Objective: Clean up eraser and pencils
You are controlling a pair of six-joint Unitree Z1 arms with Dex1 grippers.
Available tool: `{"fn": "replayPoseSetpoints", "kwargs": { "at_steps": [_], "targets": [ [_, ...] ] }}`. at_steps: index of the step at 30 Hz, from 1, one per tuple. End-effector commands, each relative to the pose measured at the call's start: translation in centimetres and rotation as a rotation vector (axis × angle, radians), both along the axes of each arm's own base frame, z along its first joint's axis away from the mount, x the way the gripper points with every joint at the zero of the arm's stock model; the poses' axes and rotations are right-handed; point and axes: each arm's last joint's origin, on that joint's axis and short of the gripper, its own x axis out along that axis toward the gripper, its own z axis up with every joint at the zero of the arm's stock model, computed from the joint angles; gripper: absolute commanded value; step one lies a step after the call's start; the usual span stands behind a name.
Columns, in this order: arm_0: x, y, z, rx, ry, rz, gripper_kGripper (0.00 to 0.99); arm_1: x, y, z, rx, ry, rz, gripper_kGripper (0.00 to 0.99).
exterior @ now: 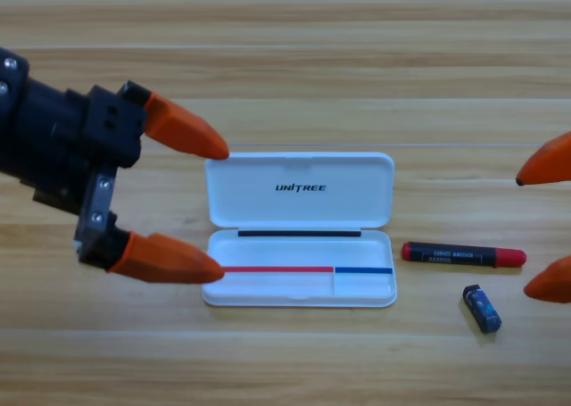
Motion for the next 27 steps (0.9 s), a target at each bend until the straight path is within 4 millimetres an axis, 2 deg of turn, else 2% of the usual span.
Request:
{"fn": "replayPoseSetpoints", "kwargs": {
  "at_steps": [1,9,15,19,23,27],
  "targets": [
    [0.0,-0.5,-0.3,0.036,-0.007,-0.011,0.989,-0.6,0.1,-1.3,-0.039,0.043,0.022,0.99],
    [0.1,-0.4,-0.2,0.072,-0.035,0.001,0.99,-0.6,0.0,-1.5,-0.042,0.05,0.016,0.99],
    [0.1,-0.4,0.2,0.085,-0.037,0.009,0.99,0.5,0.0,-1.8,-0.167,0.043,-0.149,0.99],
    [0.3,-0.1,1.0,0.142,-0.08,0.02,0.99,2.5,1.2,-3.9,-0.331,0.127,-0.304,0.99],
    [0.4,0.3,2.3,0.192,-0.123,0.048,0.99,5.8,3.4,-7.4,-0.476,0.257,-0.558,0.988],
    [0.7,0.4,3.9,0.262,-0.172,0.058,0.99,7.0,5.2,-11.0,-0.565,0.34,-0.554,0.986]
  ]
}}
